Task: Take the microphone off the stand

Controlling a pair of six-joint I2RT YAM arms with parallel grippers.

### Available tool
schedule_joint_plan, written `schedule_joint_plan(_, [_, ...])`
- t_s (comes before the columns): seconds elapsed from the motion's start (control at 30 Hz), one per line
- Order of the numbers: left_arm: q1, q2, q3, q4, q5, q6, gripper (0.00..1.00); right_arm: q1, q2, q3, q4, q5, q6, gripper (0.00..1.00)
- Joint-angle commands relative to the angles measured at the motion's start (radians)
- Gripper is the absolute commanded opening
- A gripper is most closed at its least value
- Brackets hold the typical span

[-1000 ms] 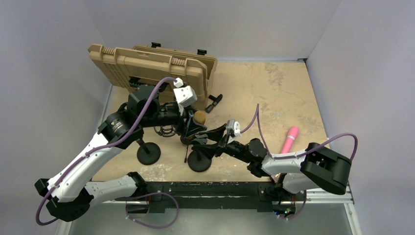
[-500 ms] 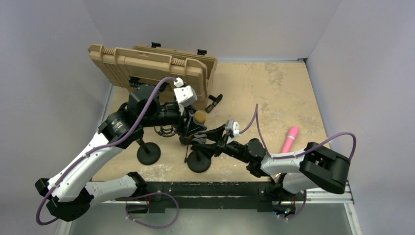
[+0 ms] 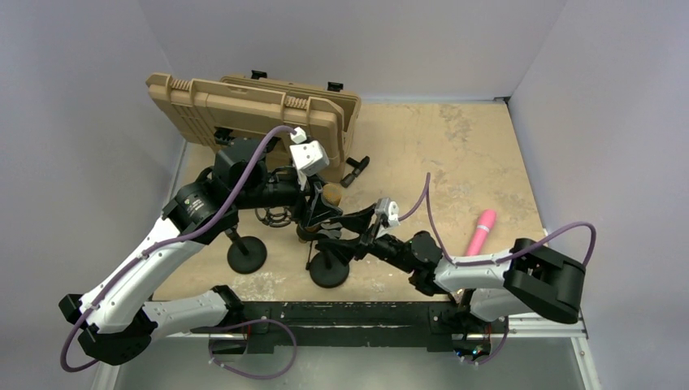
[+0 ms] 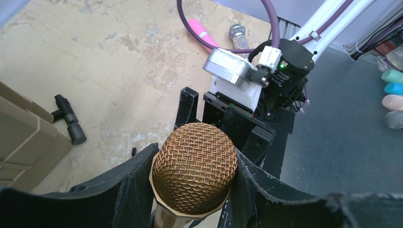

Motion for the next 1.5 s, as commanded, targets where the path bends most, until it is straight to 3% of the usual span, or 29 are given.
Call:
schedule_joint_plan(0.0, [0.001,-0.010,0.040,0.044,-0.004,0.021,0.00,0.006,-0.057,-0.007,0.018,0.042,0.028,0.70])
schedule_joint_plan(0.4, [0.011,-0.013,0.045,0.038,-0.046,0.028,0.00,0.018,-0.019,0.004,-0.009,0.006,0.071,0.76])
schedule_joint_plan(0.63, [0.014,-0.012,0.036,0.039,-0.030,0.028,0.00,0.025,-0.015,0.003,0.019,-0.007,0.048,0.69])
schedule_joint_plan(1.0, [0.015,-0.012,0.034,0.045,-0.013,0.028,0.00,0.035,0.055,0.037,0.037,-0.013,0.010,0.48])
schedule_joint_plan(1.07, [0.016,-0.011,0.034,0.044,-0.013,0.028,0.00,0.037,0.053,0.036,0.036,-0.002,0.010,0.36])
schedule_joint_plan(1.17, [0.016,-0.011,0.041,0.045,-0.012,0.028,0.00,0.037,0.055,0.035,0.024,0.013,0.009,0.10])
schedule_joint_plan(1.23, [0.015,-0.010,0.053,0.041,-0.011,0.023,0.00,0.040,0.058,0.034,0.025,0.017,0.008,0.00])
schedule_joint_plan(1.47, [0.015,-0.003,0.122,0.003,-0.003,0.000,0.00,0.057,0.084,0.042,0.020,0.042,0.001,0.00])
